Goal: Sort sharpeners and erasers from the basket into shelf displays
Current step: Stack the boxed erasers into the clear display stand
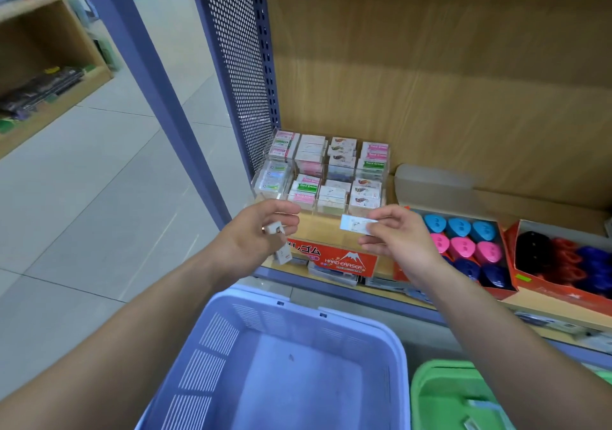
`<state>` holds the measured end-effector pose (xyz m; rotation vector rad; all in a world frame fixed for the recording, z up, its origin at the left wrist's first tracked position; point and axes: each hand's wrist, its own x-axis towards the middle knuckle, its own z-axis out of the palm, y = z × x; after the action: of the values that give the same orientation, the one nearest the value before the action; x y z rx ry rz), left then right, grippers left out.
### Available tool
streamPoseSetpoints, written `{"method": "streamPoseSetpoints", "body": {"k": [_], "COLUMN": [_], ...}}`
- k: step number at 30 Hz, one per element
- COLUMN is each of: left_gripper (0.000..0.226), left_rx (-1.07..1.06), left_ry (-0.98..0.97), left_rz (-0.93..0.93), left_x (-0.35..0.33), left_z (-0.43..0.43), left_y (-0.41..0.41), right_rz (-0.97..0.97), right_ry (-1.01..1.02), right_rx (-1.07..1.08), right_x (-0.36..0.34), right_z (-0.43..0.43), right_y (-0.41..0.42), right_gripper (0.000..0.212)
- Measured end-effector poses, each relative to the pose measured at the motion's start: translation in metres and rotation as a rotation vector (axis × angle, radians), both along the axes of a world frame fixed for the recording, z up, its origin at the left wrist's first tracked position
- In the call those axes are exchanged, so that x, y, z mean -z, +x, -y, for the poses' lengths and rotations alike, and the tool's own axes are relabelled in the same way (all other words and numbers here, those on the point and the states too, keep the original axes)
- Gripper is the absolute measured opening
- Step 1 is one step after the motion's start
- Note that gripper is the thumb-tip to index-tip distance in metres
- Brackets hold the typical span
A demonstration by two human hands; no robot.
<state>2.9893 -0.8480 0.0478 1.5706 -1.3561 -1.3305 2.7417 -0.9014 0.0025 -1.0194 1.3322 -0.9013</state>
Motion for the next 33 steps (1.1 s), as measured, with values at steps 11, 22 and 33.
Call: {"method": "streamPoseSetpoints", "body": {"k": [11, 22, 33], "left_gripper": [0.024, 0.013, 0.018], "left_rx": [-0.143, -0.194, -0.240], "left_ry": [0.016, -0.056, -0.024], "left_rz": [0.005, 0.062, 0.099], "left_x": [0.009, 0.011, -0.002], "left_z": [0.016, 0.025, 0.016], "left_y": [0.012, 0.018, 0.017], "right_rz": [-0.473, -0.958, -0.777], "right_ry": [-0.297, -0.524, -0.553], "right_rx": [-0.051, -0.099, -0.066], "right_x": [0.027, 0.062, 0.030], "right_z": [0.130, 0.157, 0.117], "right_y": [0.030, 0.054, 0.038], "right_gripper": [0.010, 0.008, 0.013]}}
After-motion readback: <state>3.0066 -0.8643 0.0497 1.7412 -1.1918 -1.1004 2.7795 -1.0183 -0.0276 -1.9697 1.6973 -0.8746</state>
